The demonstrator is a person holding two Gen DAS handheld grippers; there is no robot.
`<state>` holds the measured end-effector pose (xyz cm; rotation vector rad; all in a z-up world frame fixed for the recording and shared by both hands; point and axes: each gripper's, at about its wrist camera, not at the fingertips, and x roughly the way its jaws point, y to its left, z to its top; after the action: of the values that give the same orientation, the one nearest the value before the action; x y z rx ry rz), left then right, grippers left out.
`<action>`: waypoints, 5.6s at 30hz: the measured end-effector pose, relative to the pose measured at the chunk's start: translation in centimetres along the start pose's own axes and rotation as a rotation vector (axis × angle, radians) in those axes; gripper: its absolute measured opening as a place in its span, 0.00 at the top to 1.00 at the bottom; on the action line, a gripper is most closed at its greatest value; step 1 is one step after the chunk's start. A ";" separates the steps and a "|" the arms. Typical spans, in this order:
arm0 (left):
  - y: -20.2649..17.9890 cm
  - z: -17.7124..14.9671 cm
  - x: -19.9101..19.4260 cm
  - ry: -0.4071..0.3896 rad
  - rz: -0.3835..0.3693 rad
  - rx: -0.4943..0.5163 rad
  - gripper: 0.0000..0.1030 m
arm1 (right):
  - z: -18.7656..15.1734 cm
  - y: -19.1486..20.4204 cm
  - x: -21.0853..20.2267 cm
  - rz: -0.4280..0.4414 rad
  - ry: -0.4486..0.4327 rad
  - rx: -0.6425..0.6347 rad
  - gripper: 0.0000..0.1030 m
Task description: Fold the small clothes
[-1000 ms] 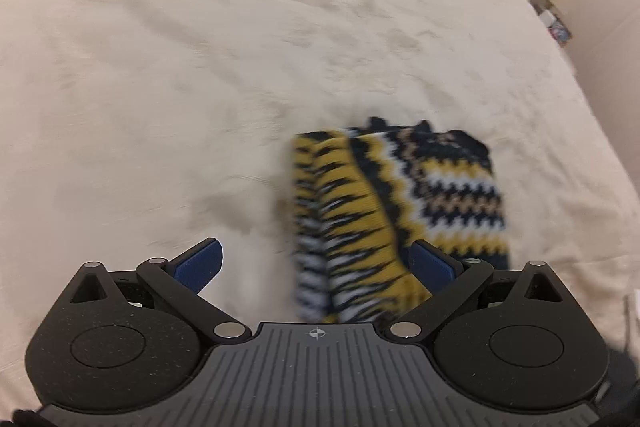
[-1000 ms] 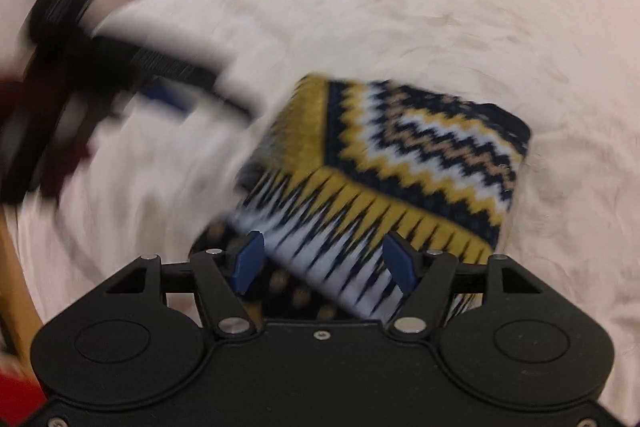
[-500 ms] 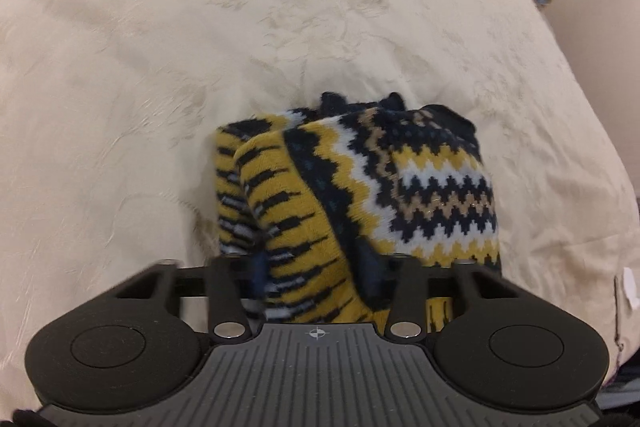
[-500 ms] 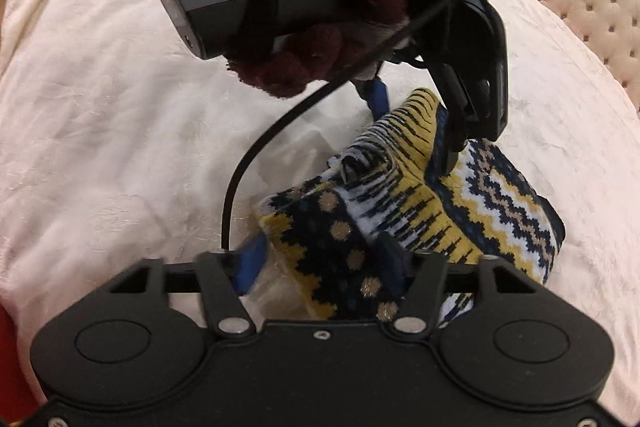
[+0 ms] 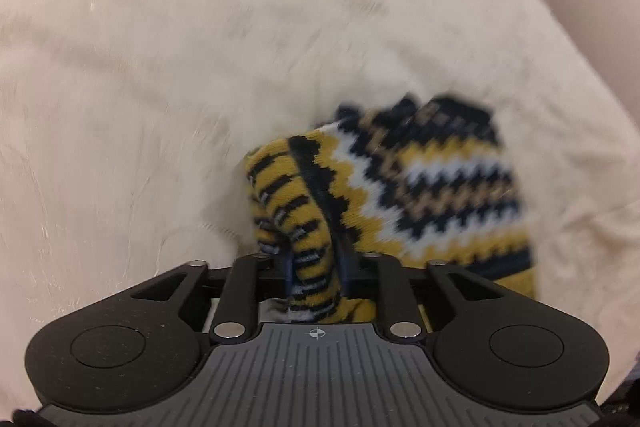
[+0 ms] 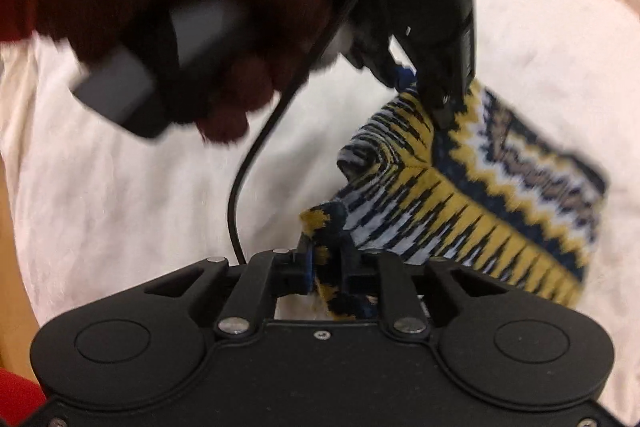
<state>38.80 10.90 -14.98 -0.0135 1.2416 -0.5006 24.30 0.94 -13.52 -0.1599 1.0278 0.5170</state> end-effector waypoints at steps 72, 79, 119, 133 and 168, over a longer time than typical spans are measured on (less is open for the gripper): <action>1.4 -9.7 1.1 0.111 -0.442 -0.315 0.62 | -6.0 -25.4 3.0 0.418 -0.078 0.918 0.50; -3.1 -12.9 -2.0 0.095 -0.483 -0.249 0.63 | -7.1 -24.4 -2.8 0.391 -0.111 0.832 0.52; -23.1 -24.0 -11.3 -0.318 0.293 -0.059 0.07 | -22.3 -18.4 -20.9 -0.174 -0.205 0.509 0.00; -22.8 -23.2 -11.0 -0.257 0.353 -0.102 0.08 | -19.2 -21.7 -10.7 -0.270 0.034 0.470 0.00; -25.9 -25.8 -16.1 -0.174 0.488 -0.142 0.08 | -22.4 -12.4 -27.7 -0.234 -0.202 0.568 0.00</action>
<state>2.47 0.40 -1.99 0.1212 1.0597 0.0136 1.57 -27.31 -2.98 0.2700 0.9073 0.0151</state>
